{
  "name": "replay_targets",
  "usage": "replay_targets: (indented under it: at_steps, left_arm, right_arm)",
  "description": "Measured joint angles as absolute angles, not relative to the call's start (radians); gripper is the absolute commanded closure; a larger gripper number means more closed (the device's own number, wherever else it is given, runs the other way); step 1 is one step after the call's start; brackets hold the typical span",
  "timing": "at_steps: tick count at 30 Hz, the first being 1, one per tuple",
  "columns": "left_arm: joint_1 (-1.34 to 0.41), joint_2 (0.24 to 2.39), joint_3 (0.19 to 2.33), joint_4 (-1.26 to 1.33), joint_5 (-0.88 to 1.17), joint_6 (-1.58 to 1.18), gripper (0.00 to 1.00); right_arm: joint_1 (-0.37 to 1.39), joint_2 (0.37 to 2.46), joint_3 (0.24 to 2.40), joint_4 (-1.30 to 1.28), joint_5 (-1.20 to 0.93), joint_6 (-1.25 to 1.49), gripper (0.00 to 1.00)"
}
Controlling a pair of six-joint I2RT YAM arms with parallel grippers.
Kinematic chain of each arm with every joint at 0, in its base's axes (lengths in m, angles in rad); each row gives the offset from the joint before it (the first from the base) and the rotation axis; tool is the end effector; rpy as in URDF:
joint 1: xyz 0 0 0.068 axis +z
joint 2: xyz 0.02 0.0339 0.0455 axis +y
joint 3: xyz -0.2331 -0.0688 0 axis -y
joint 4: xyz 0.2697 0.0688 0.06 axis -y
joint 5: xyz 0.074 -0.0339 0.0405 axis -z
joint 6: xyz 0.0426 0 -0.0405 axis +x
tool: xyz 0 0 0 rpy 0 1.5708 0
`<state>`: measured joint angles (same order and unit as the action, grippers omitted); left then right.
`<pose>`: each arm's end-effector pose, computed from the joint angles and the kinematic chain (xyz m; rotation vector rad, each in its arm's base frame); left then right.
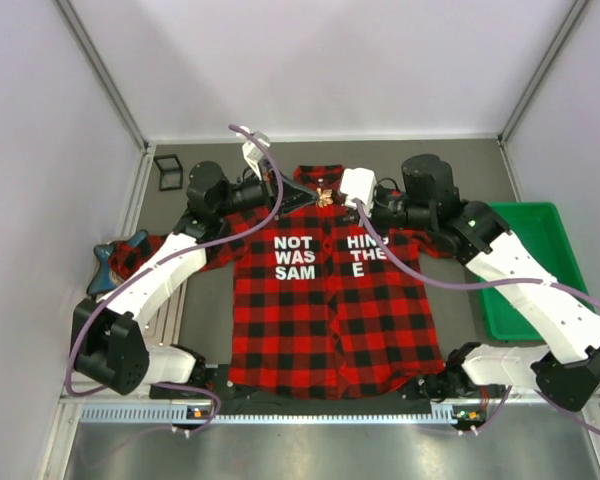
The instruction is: Pin the brooch onto the clothing
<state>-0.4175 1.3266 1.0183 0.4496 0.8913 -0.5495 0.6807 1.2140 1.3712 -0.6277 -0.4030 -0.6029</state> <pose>0.2961 -0.1676 0.3292 0.6998 1.4974 -1.3881 0.2199 0.1996 0.3821 -1.4087 1.4631 0.4594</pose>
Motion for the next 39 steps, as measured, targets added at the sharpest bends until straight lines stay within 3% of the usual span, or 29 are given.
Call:
replay_targets:
  at_steps: [7,14,23,29,39]
  left_arm:
    - [-0.402,1.327,1.017,0.489,0.918,-0.564,1.0]
    - [-0.426,1.291,1.017,0.347,0.86,-0.335,1.0]
    - [-0.487,1.179,1.01,0.216,0.84,0.056,1.0]
    - [-0.514,1.169,1.01,0.171,0.835,0.154,1.0]
    - [-0.516,1.147,0.983,0.221,0.817,0.05,1.0]
  right_arm:
    - [0.669,1.193,1.364,-0.647,-0.363,-0.582,0.46]
    - [0.574,1.286,1.53,-0.669,-0.511,-0.382,0.31]
    - [0.547,1.357,1.613,-0.652,-0.712,-0.229,0.37]
    - [0.547,1.422,1.619,-0.655,-0.755,-0.216,0.42]
    - [0.548,1.431,1.616,-0.658,-0.797,-0.252,0.66]
